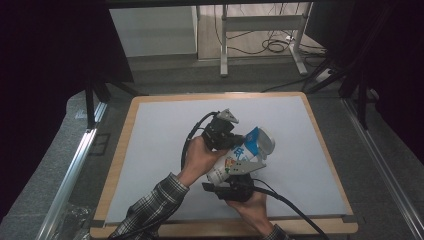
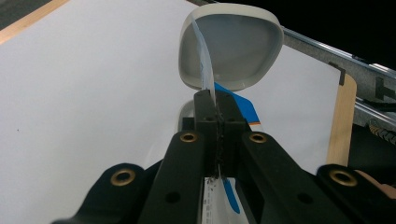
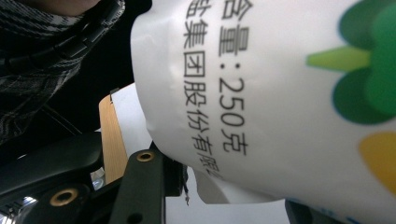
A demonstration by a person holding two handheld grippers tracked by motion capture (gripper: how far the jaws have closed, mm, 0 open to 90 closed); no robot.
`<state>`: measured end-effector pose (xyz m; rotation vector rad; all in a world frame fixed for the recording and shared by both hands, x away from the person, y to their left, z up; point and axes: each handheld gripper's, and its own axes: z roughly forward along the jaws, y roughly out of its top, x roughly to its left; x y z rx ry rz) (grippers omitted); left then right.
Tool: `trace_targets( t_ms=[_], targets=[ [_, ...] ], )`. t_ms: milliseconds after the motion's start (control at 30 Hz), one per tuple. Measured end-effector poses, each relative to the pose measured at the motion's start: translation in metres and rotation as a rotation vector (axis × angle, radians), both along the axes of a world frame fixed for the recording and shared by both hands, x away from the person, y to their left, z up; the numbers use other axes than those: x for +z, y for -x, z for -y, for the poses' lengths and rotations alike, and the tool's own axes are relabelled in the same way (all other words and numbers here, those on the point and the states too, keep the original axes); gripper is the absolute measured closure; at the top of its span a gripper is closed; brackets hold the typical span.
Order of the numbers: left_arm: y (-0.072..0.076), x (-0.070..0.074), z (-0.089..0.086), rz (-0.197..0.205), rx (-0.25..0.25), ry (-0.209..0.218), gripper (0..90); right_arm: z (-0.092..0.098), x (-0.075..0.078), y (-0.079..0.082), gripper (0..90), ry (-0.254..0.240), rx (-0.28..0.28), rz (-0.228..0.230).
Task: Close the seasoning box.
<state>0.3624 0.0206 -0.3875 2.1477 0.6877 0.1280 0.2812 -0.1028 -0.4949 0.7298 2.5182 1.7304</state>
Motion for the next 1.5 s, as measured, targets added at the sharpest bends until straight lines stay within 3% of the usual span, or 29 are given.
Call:
trace_targets(
  t_ms=[500,1100,1500],
  targets=[
    [-0.0005,0.0019,-0.0007,-0.005,0.003,-0.002,89.9,-0.0015,0.0019,0.0009,61.6,0.007,0.001,0.016],
    [-0.003,0.0038,-0.0003,-0.01,-0.003,-0.015,89.9,-0.0032,0.0045,0.0044,58.9,0.036,-0.013,0.067],
    [-0.0034,0.0037,0.0008,-0.021,-0.001,-0.011,89.9,-0.0058,0.0041,0.0085,64.1,0.087,-0.054,0.141]
  ],
)
